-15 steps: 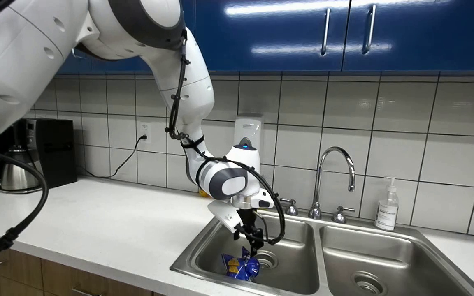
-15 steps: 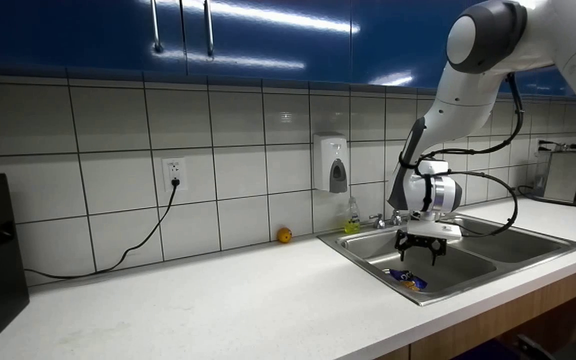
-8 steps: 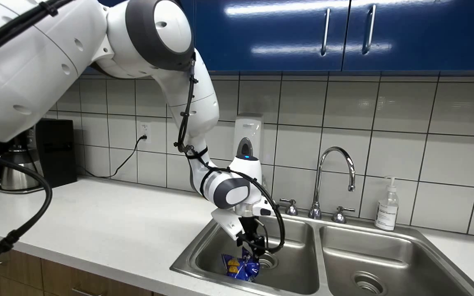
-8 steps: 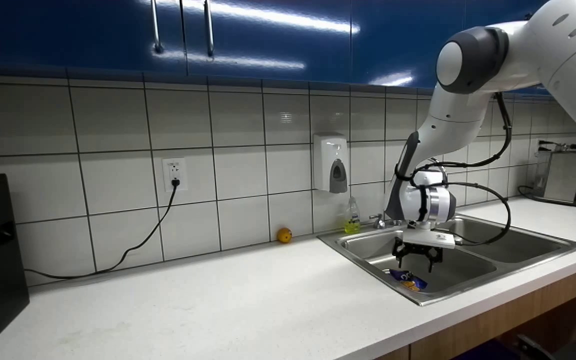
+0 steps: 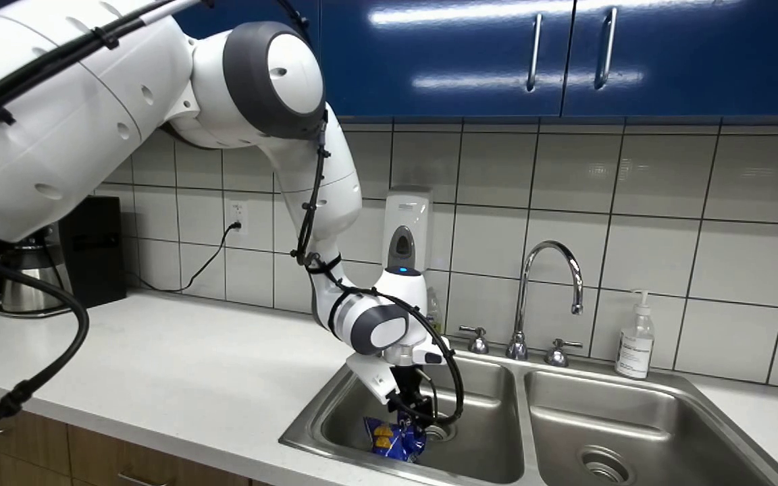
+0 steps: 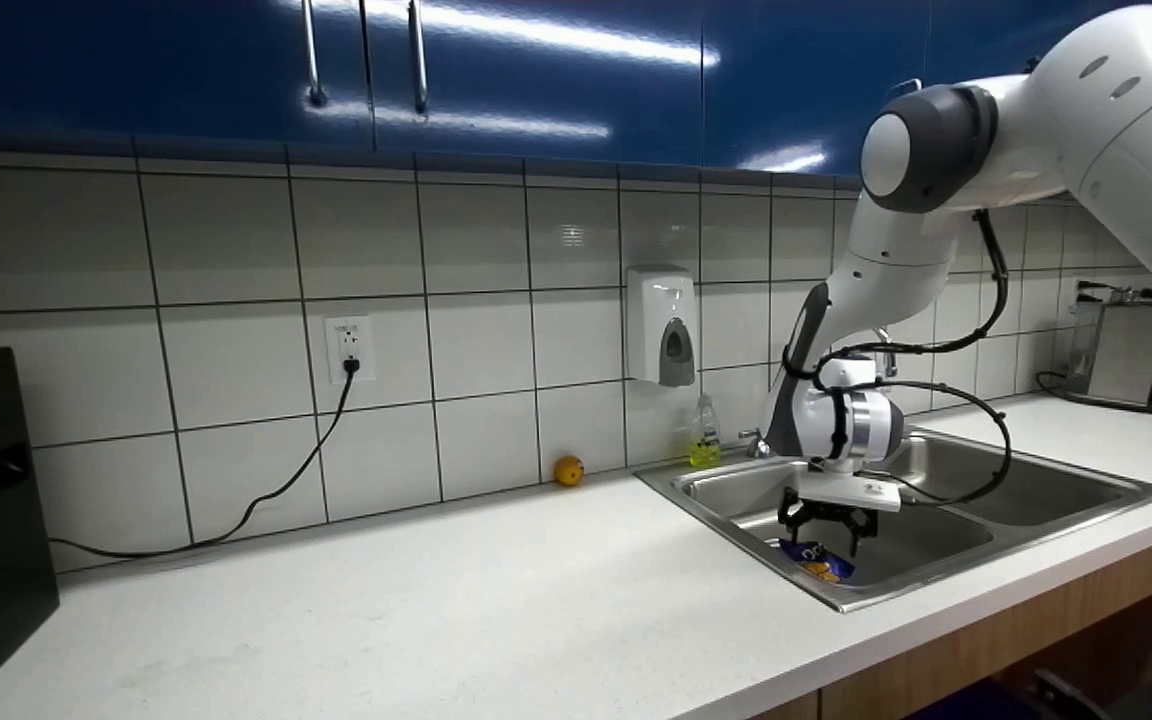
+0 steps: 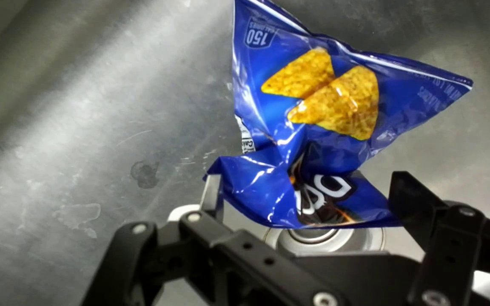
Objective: Pick up the blue object from the sink and put it on the counter
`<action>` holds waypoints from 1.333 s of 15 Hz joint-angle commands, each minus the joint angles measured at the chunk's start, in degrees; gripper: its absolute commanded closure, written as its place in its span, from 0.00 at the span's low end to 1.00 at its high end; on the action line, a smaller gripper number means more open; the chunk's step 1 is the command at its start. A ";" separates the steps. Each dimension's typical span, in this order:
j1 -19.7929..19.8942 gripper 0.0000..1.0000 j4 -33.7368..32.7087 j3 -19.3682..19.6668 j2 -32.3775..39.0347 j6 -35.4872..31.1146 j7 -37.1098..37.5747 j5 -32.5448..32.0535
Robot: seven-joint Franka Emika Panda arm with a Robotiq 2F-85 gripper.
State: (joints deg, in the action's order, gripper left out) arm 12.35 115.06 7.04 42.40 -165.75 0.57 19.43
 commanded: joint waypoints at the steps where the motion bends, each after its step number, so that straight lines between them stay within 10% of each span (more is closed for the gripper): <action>1: 0.66 0.00 -1.56 -0.85 1.24 -1.07 2.62 -1.96; 4: 0.68 0.00 -2.11 -0.94 1.65 -1.12 2.93 -2.06; 5: 0.71 0.25 -2.24 -0.99 1.74 -1.10 2.92 -2.10; 15: 0.95 0.98 -2.55 -1.50 2.45 -1.54 2.70 -2.07; 20: 0.97 1.00 -2.49 -1.57 3.39 -2.21 2.78 -2.03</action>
State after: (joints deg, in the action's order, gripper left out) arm 12.35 113.20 6.48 44.81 -166.74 1.34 19.09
